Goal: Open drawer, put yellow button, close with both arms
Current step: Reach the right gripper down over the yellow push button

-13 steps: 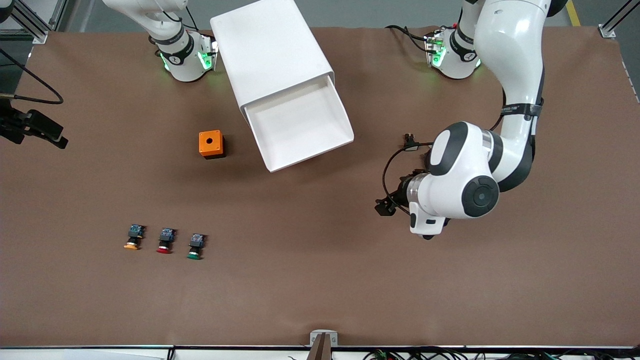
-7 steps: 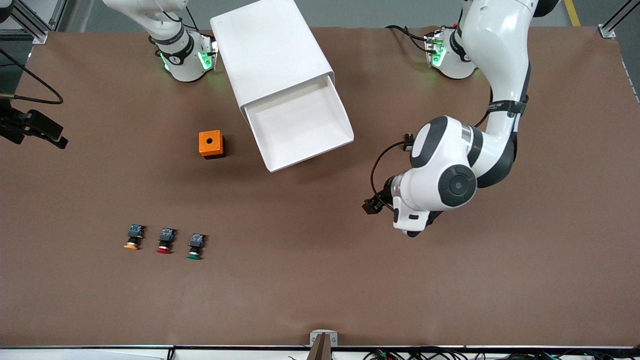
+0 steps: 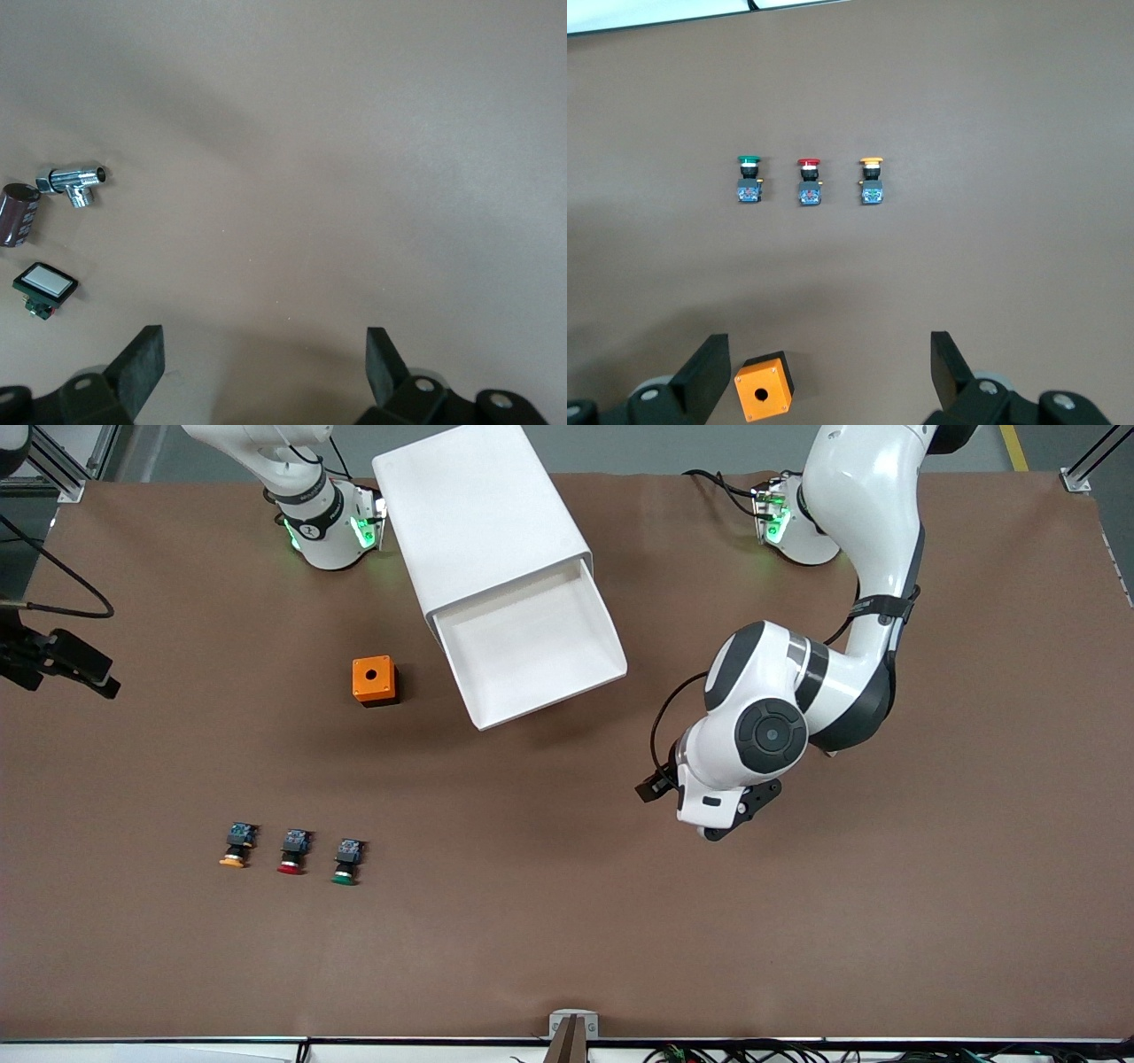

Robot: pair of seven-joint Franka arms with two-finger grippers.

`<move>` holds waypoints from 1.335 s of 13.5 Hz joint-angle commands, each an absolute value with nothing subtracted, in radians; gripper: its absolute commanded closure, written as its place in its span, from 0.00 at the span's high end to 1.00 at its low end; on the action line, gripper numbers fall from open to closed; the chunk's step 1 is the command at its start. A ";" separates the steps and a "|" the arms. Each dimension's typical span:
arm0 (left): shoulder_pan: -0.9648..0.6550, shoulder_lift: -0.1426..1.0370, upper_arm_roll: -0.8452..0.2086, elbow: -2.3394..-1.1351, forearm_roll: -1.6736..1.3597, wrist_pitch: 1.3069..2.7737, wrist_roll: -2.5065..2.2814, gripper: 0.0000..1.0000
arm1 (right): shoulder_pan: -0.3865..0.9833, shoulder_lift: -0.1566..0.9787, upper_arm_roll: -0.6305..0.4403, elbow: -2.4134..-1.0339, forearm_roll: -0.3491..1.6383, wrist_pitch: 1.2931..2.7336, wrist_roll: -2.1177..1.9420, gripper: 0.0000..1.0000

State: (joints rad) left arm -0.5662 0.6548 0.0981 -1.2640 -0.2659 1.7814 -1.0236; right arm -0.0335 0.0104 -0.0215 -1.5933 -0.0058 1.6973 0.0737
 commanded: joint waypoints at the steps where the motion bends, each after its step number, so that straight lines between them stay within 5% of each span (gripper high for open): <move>1: -0.571 0.647 0.101 -1.275 -0.249 1.796 -1.012 1.00 | -0.049 0.084 -0.023 -1.588 -0.018 1.741 0.064 1.00; 10: -0.569 0.644 0.101 -1.278 -0.249 1.796 -1.015 1.00 | -0.118 0.455 -0.021 -1.591 -0.002 2.046 -0.012 1.00; 18: -0.569 0.646 0.101 -1.278 -0.245 1.796 -1.014 1.00 | -0.114 0.666 -0.020 -1.591 0.011 2.138 -0.014 1.00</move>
State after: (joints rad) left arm -0.5660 0.6554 0.0988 -1.2679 -0.2656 1.7849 -1.0236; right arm -0.1033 0.6400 -0.0331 -1.6128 -0.0020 2.1324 -0.0009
